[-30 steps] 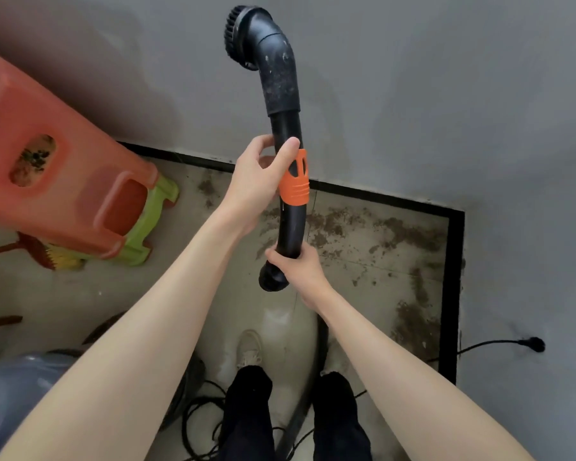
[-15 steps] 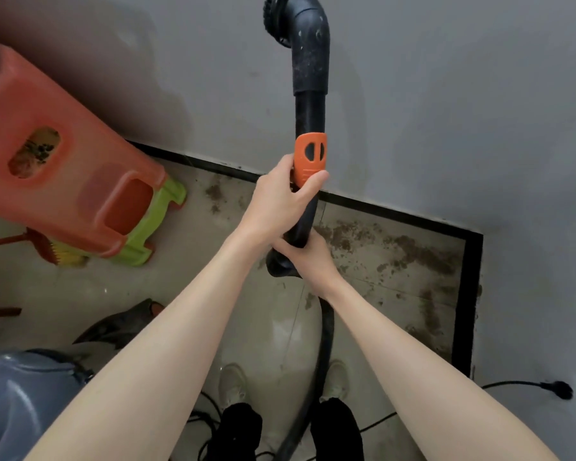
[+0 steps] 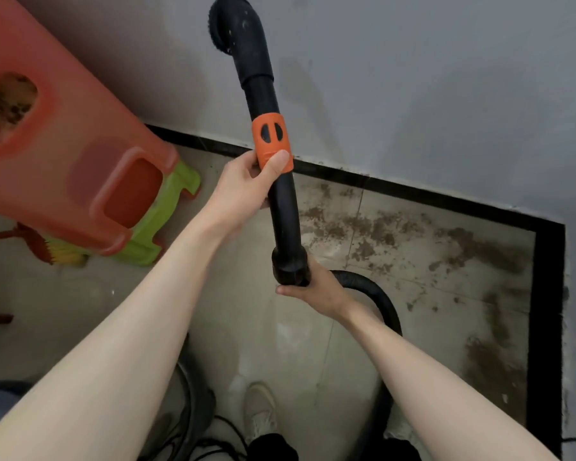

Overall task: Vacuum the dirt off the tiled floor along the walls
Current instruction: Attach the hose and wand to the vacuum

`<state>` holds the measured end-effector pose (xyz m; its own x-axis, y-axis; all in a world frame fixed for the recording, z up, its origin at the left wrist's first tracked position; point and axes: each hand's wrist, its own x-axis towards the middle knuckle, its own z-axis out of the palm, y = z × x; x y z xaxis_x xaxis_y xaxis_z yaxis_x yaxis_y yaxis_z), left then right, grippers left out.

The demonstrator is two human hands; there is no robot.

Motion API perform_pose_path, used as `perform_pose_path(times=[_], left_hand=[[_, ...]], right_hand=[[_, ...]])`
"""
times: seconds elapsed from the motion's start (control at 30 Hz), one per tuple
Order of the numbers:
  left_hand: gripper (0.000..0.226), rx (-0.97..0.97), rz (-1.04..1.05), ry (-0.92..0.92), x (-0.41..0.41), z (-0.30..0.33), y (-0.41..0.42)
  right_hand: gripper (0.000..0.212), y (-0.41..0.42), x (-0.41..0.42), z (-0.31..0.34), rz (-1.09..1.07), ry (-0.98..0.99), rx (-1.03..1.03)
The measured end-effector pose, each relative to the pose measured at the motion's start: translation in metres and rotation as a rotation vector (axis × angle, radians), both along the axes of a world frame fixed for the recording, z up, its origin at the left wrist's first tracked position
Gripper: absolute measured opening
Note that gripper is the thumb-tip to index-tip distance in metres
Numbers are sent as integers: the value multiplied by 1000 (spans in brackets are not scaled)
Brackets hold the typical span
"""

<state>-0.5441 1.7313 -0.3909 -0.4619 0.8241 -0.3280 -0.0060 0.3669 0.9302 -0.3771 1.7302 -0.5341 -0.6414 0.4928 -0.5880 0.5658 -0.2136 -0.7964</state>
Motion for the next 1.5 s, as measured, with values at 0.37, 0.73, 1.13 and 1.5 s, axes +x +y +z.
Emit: perform_pose_path(times=[0.37, 0.73, 1.13, 1.5], left_hand=[[12, -176, 106, -80, -29, -81, -52], [23, -395, 99, -245, -33, -153, -121], [20, -67, 519, -435, -57, -192, -150], [21, -21, 429, -245, -48, -100, -110]], right_hand=[[32, -71, -35, -22, 55, 21, -401], [37, -73, -37, -48, 104, -148, -679], [43, -75, -54, -112, 365, -127, -414], [36, -73, -88, -40, 209, 195, -341]])
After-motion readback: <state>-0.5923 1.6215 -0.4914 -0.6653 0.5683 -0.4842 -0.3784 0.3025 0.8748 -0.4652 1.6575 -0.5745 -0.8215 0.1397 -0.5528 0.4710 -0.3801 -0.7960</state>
